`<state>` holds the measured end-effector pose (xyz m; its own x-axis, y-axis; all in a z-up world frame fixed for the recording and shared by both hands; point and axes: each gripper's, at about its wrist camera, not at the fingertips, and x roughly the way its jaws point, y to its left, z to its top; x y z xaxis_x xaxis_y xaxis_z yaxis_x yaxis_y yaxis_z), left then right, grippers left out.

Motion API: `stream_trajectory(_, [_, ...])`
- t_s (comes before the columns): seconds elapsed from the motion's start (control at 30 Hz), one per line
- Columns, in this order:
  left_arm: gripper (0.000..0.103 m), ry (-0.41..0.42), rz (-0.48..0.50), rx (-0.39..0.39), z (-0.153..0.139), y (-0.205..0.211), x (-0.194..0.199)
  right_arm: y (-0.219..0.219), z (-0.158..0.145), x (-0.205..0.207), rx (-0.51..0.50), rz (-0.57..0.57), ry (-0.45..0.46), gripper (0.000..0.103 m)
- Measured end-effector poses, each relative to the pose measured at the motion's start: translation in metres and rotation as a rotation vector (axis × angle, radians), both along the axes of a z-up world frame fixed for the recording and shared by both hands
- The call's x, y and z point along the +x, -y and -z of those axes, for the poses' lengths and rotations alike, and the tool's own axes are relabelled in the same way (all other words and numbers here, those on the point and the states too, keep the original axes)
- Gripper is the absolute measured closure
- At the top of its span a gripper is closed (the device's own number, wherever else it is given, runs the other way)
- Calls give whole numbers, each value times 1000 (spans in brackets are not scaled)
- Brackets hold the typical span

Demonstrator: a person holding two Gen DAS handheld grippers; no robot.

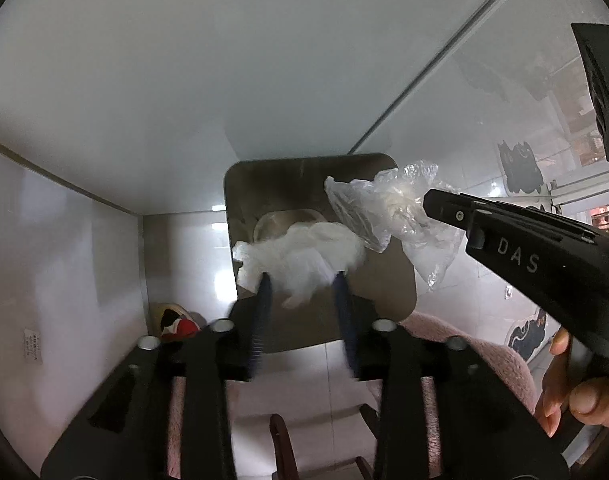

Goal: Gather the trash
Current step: 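Open both tools to drop the tissue and bag into the bin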

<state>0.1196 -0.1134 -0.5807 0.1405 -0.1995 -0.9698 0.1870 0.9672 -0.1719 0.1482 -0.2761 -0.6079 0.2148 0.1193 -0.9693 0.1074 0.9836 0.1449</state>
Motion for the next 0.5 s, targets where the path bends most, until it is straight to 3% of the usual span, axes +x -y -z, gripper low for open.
stream_trajectory(0.1, [57,17,-5,3,-7,-2,-1,1,-6,-1,-4,5,10,79])
stream_trajectory(0.13, [52,23,-8,3,-9,-3,-1,-1,-6,-1,-2,6,15,62])
stream_trajectory(0.17, [50,31,-12,3,-13,-4,-1,-3,-7,-2,0,4,23,52])
stream_trajectory(0.23, [45,45,-18,7,-20,-5,-3,-4,-17,-5,-7,-4,45,49])
stream_trajectory(0.3, [39,63,-25,14,-29,-6,-7,-4,-25,-8,-7,-4,63,38])
stream_trajectory(0.37, [34,84,-32,20,-39,-9,-11,-3,-37,-11,-18,-5,97,19])
stream_trajectory(0.47, [24,122,-48,22,-59,-14,-18,-5,-64,-20,-60,-20,168,6])
stream_trajectory(0.5, [22,136,-55,21,-66,-16,-20,-5,-71,-22,-68,-26,184,6])
